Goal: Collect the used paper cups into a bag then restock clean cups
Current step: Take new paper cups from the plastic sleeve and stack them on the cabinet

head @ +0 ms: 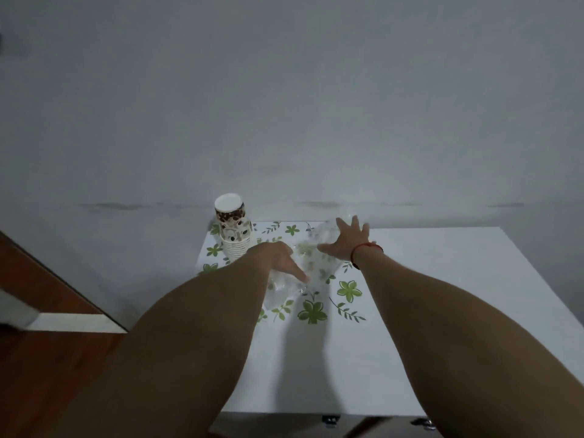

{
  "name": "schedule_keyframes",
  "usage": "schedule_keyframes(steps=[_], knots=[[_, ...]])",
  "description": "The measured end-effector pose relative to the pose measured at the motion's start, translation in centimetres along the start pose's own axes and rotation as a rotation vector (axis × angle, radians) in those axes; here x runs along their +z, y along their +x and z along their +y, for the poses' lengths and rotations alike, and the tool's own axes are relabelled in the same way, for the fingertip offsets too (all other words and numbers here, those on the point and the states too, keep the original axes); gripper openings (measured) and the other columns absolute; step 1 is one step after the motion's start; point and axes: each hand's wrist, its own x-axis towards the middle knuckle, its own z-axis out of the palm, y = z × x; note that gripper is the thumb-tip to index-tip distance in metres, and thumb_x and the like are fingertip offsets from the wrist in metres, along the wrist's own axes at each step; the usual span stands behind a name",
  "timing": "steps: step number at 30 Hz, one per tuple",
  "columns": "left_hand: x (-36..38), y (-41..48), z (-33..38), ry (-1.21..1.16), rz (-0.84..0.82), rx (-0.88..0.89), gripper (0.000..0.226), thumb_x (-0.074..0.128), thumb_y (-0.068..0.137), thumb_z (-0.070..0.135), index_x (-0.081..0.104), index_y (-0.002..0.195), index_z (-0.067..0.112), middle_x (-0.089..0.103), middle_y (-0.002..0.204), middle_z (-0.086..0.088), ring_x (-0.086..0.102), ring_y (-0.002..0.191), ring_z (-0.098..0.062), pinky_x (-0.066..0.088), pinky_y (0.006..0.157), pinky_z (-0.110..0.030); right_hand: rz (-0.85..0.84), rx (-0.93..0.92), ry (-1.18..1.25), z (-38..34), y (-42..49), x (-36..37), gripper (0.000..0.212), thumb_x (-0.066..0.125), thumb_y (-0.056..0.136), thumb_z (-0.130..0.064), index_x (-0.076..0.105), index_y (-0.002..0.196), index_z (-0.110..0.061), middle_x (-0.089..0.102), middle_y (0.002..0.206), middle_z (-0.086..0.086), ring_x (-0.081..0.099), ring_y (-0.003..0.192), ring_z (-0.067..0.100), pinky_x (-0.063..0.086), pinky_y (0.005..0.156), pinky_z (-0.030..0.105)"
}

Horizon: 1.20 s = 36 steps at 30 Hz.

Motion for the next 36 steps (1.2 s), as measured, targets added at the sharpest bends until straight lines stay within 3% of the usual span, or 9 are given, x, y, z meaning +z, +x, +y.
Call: schedule_keyframes(steps=[3,6,9,12,15,20,25,32,36], knots=[[2.0,1.7,-0.4,0.038,-0.06,0.022,0.102,0.079,0.076,0.039,0.016,0.155,0.026,0.025,0.16,-0.003,0.036,0.141,-0.027,0.038,0.111,-0.034,-0.172,0.023,-0.022,0.6,0.0,3.1,0.078,0.057,0.084,-0.054,0.028,0.147,-0.019,0.033,0.153,0.009,0.031,0.14,0.033,0.029,0.114,0.049],[3.8,2.9,-0.5,0.025,-0.078,0.005,0.115,0.083,0.075,0.02,0.001,0.156,0.026,0.016,0.162,-0.011,0.033,0.142,-0.033,0.038,0.112,-0.042,-0.133,0.024,-0.065,1.8,-0.5,5.1,0.046,0.053,0.09,-0.037,0.047,0.131,-0.016,0.053,0.134,0.01,0.051,0.122,0.03,0.039,0.105,0.042],[4.7,3.6,-0.2,-0.123,0.101,-0.055,0.119,0.087,0.065,0.005,0.008,0.153,0.016,0.017,0.156,-0.02,0.035,0.138,-0.038,0.045,0.105,-0.049,0.041,0.007,-0.064,2.6,-1.0,4.9,0.042,0.05,0.094,-0.029,0.045,0.131,-0.011,0.056,0.128,0.011,0.055,0.118,0.029,0.04,0.098,0.038],[5.2,3.7,0.2,-0.083,0.247,-0.046,0.093,0.084,0.071,0.011,0.028,0.144,0.001,0.028,0.151,-0.018,0.032,0.14,-0.03,0.037,0.112,-0.037,0.183,0.04,0.001,3.2,-1.3,4.6,0.066,0.057,0.093,-0.03,0.024,0.144,-0.005,0.058,0.126,0.012,0.059,0.113,0.03,0.045,0.092,0.037],[6.0,3.7,0.6,-0.073,0.28,-0.015,0.058,0.075,0.081,0.015,0.052,0.131,-0.001,0.042,0.144,-0.016,0.038,0.136,-0.027,0.033,0.113,-0.031,0.315,0.034,-0.079,4.1,-1.5,4.6,0.065,0.064,0.086,-0.036,0.034,0.136,-0.008,0.053,0.125,0.013,0.053,0.115,0.03,0.042,0.092,0.035],[7.0,3.1,0.7,0.078,0.342,-0.085,0.04,0.049,0.095,0.015,0.054,0.134,0.014,0.029,0.15,-0.015,0.027,0.139,-0.033,0.032,0.113,-0.048,0.03,0.161,-0.119,5.0,-2.3,5.9,0.062,0.064,0.083,-0.047,0.044,0.134,-0.016,0.016,0.154,0.019,0.013,0.144,0.038,0.027,0.11,0.05],[7.5,2.2,0.9,0.067,0.298,-0.063,0.043,0.034,0.093,0.005,0.045,0.131,0.022,0.034,0.143,-0.014,0.028,0.131,-0.036,0.034,0.106,-0.05,0.076,0.109,0.045,4.7,-3.6,6.0,0.037,0.049,0.092,-0.014,0.048,0.129,-0.009,0.048,0.132,0.015,0.045,0.125,0.035,0.042,0.099,0.037],[2.4,-2.5,4.9,-0.76,0.58,-0.029,0.037,0.057,0.095,0.027,0.056,0.12,0.0,0.061,0.116,-0.015,0.061,0.108,-0.032,0.049,0.081,-0.035,0.306,0.094,0.396,1.4,-6.0,2.5,0.022,0.042,0.096,-0.014,0.057,0.108,-0.004,0.059,0.117,0.018,0.059,0.106,0.037,0.047,0.086,0.036],[-1.4,-5.7,4.9,-0.879,0.588,0.068,0.017,0.062,0.092,0.017,0.068,0.094,0.001,0.067,0.088,-0.01,0.066,0.084,-0.027,0.046,0.061,-0.028,0.472,0.031,0.502,-0.6,-7.7,-0.5,0.023,0.044,0.097,-0.021,0.06,0.107,-0.007,0.061,0.116,0.014,0.059,0.104,0.033,0.045,0.082,0.031]])
